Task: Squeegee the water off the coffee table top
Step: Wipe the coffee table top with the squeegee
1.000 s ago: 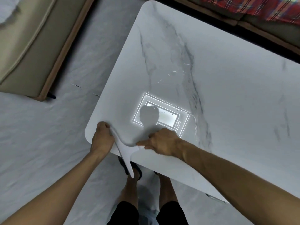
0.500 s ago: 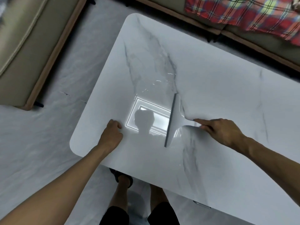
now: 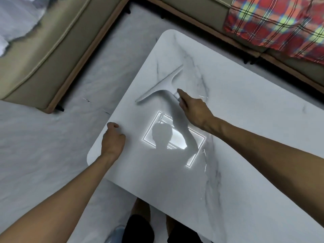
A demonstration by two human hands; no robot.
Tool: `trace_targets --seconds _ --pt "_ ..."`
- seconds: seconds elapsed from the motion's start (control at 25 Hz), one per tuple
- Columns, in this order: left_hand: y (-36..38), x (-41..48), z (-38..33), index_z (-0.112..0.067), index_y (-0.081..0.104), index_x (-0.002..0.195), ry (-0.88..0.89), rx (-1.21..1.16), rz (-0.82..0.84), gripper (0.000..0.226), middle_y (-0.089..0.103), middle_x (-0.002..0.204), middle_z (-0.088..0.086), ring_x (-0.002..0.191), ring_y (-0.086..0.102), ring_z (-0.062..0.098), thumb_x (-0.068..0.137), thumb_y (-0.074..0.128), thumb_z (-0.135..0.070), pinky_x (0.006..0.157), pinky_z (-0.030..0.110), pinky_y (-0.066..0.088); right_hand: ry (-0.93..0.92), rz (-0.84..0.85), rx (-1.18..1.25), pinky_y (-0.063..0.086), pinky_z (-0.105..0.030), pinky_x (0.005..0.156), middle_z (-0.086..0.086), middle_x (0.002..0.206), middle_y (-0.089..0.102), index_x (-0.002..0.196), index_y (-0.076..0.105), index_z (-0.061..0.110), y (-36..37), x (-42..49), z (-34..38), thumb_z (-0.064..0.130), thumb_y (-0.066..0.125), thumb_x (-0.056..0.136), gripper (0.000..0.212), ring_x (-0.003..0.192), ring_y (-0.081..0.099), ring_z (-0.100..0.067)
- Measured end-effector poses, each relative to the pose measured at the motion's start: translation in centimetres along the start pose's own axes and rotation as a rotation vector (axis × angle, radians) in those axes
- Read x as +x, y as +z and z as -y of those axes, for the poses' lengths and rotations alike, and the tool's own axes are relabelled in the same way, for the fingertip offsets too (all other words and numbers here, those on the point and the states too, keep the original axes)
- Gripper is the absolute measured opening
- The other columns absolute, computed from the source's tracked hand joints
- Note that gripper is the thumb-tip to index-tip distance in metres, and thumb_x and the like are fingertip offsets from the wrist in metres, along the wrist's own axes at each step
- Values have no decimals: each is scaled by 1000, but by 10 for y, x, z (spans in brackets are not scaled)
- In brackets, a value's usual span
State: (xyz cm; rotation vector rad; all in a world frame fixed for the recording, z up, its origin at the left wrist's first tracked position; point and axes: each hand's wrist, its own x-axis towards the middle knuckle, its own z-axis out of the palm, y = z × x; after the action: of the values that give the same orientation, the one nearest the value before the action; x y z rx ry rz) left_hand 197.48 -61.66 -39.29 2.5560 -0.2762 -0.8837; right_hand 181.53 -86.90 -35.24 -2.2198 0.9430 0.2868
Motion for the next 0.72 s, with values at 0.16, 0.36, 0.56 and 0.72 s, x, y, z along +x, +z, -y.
trace_targets --seconds 0.16,0.36,0.56,0.72 --pt "-17 28 11 -17 41 124 61 53 -9 43 51 104 2 85 54 26 84 51 -5 70 31 40 -78 30 -66 41 -36 73 -20 104 66 151 25 30 33 69 69 37 25 104 48 91 59 -39" --pt "-14 47 10 -11 48 106 173 241 153 26 44 132 11 110 54 33 83 50 1 80 31 41 -112 143 -241 45 -38 74 -13 100 62 152 16 37 42 50 52 31 30 102 52 89 60 -37" --pt "7 48 -13 -15 49 103 280 382 303 24 18 158 9 137 36 26 85 50 1 106 36 39 35 205 -300 45 -34 69 0 92 54 150 12 48 5 -34 -37 28 33 101 57 76 57 -27" --pt "29 41 -39 -17 47 100 387 422 353 25 21 152 5 135 37 26 83 50 1 100 33 41 137 183 -341 42 -31 63 4 88 52 148 15 51 -18 -108 -94 33 28 103 51 73 58 -24"
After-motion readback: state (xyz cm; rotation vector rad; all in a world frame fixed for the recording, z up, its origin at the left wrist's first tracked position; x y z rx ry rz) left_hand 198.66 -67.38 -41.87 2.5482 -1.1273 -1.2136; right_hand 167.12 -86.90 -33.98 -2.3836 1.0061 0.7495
